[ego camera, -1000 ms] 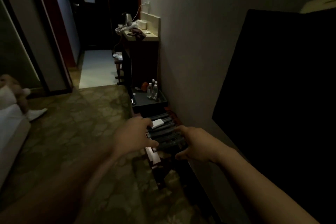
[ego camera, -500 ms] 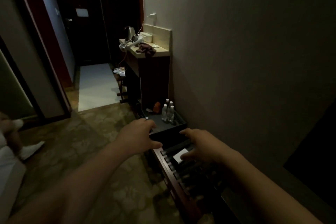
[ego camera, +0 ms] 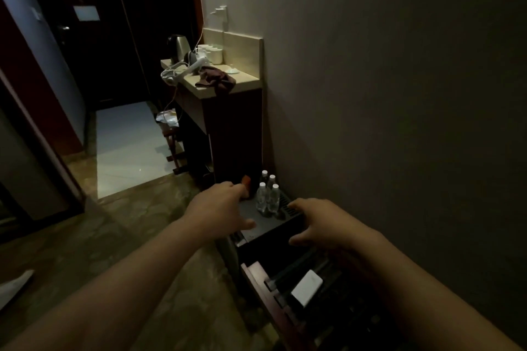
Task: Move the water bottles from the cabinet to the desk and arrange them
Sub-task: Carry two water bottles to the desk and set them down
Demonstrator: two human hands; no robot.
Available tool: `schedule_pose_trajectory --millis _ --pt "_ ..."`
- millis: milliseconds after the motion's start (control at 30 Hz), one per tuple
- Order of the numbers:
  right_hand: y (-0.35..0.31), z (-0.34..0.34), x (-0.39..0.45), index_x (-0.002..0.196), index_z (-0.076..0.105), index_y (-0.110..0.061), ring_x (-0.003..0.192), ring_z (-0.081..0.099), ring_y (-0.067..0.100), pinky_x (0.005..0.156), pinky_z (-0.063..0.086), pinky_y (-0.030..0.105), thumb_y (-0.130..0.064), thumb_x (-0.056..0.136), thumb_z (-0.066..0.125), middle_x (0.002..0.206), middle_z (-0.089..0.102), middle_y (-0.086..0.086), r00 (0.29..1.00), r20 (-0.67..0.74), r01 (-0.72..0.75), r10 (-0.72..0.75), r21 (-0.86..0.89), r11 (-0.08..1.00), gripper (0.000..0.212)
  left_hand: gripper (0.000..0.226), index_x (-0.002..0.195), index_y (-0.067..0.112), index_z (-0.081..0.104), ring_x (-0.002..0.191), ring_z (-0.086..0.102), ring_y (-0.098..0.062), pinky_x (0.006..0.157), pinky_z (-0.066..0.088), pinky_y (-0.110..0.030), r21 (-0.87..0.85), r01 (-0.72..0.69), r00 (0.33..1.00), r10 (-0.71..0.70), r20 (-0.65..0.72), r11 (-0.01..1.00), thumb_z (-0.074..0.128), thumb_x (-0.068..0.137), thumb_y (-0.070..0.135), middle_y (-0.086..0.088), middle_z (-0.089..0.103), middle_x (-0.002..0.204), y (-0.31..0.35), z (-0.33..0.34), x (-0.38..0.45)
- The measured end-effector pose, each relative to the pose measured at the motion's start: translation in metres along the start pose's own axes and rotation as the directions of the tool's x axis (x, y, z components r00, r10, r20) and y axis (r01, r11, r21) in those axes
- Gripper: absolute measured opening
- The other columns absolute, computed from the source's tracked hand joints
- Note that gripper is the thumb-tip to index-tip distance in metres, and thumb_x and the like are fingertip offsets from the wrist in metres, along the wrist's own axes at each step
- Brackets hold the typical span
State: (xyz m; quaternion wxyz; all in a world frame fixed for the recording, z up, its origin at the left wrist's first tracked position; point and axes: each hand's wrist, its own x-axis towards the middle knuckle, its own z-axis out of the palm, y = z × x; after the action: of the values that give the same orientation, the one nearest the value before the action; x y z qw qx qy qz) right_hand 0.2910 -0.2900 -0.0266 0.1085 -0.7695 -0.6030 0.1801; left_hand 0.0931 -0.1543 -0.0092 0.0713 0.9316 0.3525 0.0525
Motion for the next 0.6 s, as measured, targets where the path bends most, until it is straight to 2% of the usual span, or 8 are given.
schedule_pose_trajectory --millis 133,267,433,600 --pt "0.012 -0.028 0.095 0.132 0.052 -0.032 0.108 0.058 0.014 0.092 0.052 0.034 -0.046 0.072 0.080 0.125 0.059 -0.004 0.999 -0.047 -0.002 0.001 -0.021 1.000 0.067 0.064 0.130 0.029 0.051 0.105 0.054 -0.013 0.087 0.054 -0.035 0.026 -0.043 0.999 0.043 0.003 0.999 0.071 0.077 0.059 0.006 0.053 0.122 -0.032 -0.012 0.091" --pt "0.026 -0.045 0.173 0.136 0.049 -0.034 0.101 0.063 0.011 0.084 0.057 0.031 -0.045 0.070 0.080 0.126 0.057 -0.008 0.999 -0.032 -0.012 0.013 0.017 1.000 0.074 0.070 0.134 0.029 0.048 0.105 0.054 -0.014 0.085 0.054 -0.035 0.069 -0.055 0.998 0.055 0.006 0.996 0.070 0.076 0.061 0.006 0.053 0.121 -0.064 -0.016 0.169" --pt "0.039 -0.056 0.242 0.140 0.046 -0.035 0.114 0.057 0.014 0.093 0.052 0.034 -0.048 0.072 0.079 0.131 0.056 -0.007 0.998 -0.015 -0.057 0.056 -0.043 0.997 0.076 0.069 0.135 0.029 0.048 0.106 0.056 -0.014 0.084 0.055 -0.035 0.077 -0.074 0.997 0.071 0.038 0.994 0.070 0.076 0.059 0.006 0.053 0.122 -0.100 -0.002 0.241" --pt "0.057 -0.052 0.297 0.140 0.046 -0.030 0.117 0.056 0.016 0.095 0.050 0.035 -0.047 0.076 0.076 0.132 0.056 -0.004 0.987 -0.007 -0.158 0.158 -0.066 0.985 0.073 0.072 0.136 0.030 0.046 0.107 0.057 -0.015 0.081 0.055 -0.033 0.081 -0.117 0.992 0.112 0.059 0.990 0.070 0.075 0.059 0.006 0.053 0.124 -0.133 0.022 0.311"
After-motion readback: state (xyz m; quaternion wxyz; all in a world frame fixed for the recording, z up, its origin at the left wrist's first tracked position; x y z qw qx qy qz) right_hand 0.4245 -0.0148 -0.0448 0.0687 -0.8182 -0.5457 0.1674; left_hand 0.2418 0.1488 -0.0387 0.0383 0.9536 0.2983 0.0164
